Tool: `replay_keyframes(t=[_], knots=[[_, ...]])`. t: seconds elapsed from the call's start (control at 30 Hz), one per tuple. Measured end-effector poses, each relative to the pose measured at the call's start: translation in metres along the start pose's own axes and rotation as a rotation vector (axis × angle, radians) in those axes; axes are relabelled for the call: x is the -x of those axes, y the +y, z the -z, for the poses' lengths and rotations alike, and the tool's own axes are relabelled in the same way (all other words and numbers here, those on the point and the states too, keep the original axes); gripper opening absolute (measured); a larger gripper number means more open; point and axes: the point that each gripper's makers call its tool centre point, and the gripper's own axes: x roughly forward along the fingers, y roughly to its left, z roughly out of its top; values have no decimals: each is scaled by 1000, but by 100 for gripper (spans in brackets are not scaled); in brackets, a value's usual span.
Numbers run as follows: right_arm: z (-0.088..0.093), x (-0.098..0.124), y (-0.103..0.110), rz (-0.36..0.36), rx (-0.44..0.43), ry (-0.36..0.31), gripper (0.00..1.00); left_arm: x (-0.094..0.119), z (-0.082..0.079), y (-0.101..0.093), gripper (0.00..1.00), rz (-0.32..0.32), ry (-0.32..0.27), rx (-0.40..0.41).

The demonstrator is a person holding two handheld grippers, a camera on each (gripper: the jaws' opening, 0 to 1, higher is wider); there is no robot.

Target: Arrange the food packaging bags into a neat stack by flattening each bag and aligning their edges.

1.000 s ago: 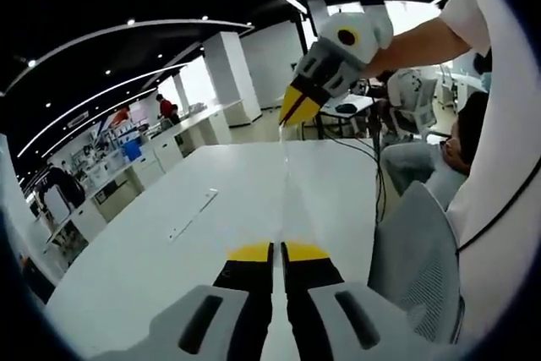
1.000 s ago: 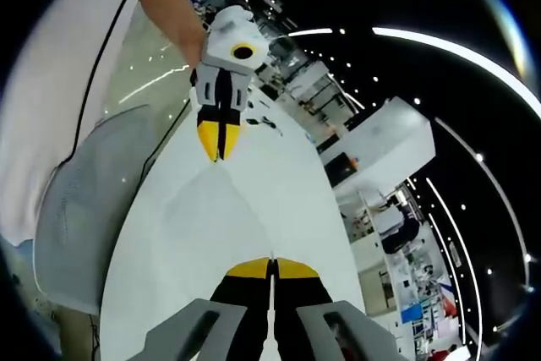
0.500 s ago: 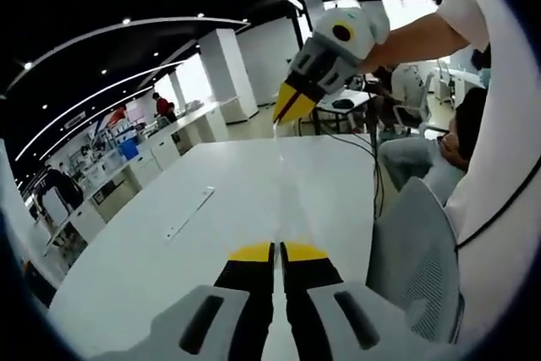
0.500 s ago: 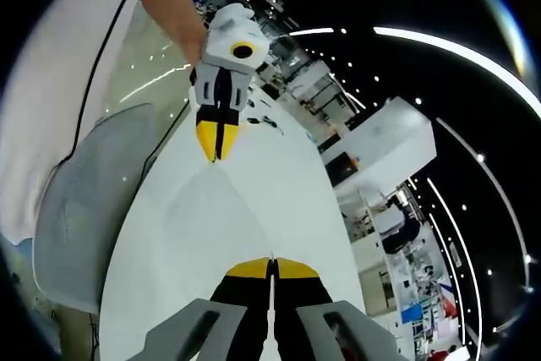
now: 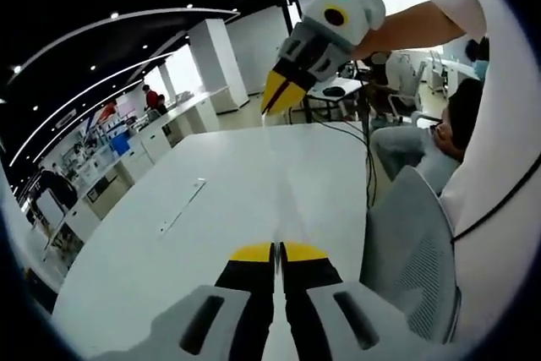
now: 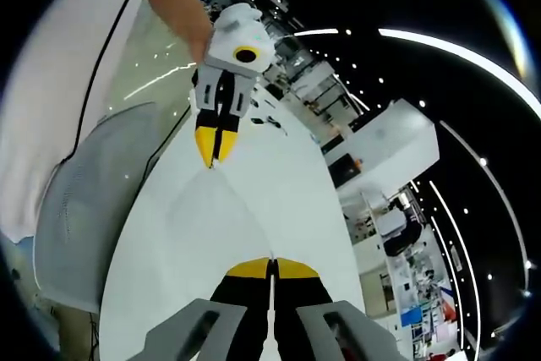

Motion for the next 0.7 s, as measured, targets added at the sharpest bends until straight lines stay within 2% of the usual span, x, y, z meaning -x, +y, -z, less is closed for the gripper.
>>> replay_keyframes(t=[0.7], knots=[[4,-8,9,-25,4,13,0,-2,12,-11,0,46,136,18]])
